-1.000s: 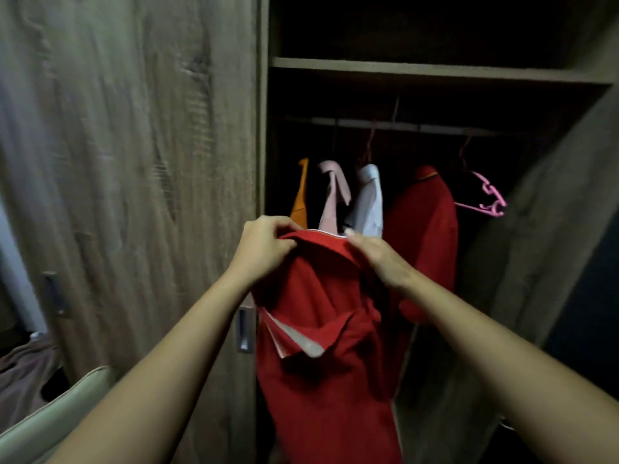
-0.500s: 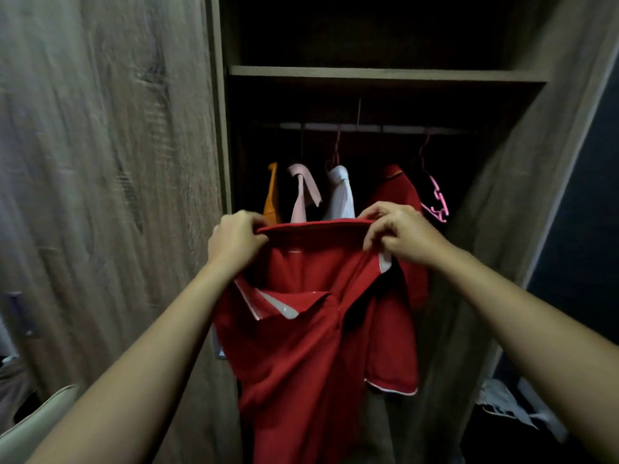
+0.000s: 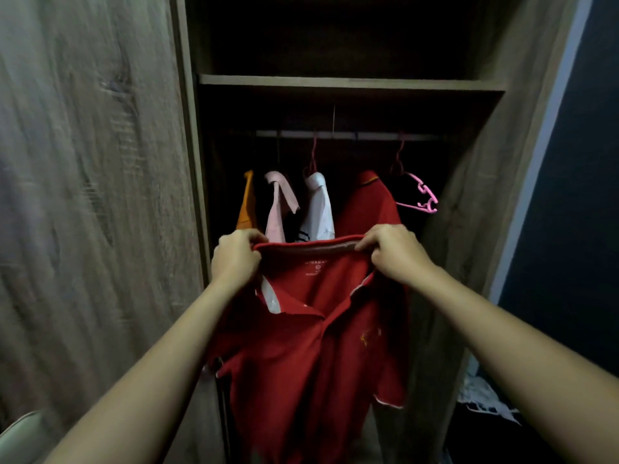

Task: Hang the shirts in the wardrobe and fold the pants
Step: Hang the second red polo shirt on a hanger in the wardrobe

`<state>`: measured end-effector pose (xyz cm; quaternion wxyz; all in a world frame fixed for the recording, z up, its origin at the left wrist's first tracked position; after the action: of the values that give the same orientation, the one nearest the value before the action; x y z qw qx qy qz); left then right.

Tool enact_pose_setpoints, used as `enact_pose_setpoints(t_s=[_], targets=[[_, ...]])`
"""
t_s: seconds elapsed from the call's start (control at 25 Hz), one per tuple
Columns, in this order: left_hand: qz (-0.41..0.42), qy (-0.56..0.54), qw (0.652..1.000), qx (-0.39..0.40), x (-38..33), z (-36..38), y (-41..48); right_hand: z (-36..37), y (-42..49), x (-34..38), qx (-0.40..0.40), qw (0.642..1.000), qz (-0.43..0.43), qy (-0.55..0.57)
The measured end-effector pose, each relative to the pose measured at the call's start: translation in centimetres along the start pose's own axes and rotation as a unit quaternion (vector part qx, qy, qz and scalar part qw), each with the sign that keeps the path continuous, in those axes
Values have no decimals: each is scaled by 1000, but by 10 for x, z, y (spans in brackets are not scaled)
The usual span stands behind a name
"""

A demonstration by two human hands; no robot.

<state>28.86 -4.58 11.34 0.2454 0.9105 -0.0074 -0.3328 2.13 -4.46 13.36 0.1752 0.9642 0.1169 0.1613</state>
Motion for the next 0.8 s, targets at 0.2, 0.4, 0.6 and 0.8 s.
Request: enact_pose_setpoints(t_s=[0.2, 0.4, 0.6, 0.8], targets=[[-44, -81, 996, 15, -1, 5, 20, -3, -1, -28, 43, 996, 45, -58], [-104, -76, 989, 74, 1, 31, 22, 7, -9, -55, 134, 989, 61, -6], [23, -250, 956, 150, -60, 51, 35, -55, -1, -80, -10, 993, 93, 73], [50, -267, 942, 196, -97, 87, 45, -54, 4, -68, 37, 999, 9, -3]])
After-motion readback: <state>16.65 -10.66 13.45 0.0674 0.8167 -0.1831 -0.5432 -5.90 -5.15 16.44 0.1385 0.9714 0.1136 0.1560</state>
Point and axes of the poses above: each hand's wrist, its own y-axis towards the middle knuckle, its own z-axis out of the palm, x = y × z, the point moved 9 cm from there along y, towards the middle knuckle, and after that the axes turned 7 degrees about x, right-handed, at the moved point
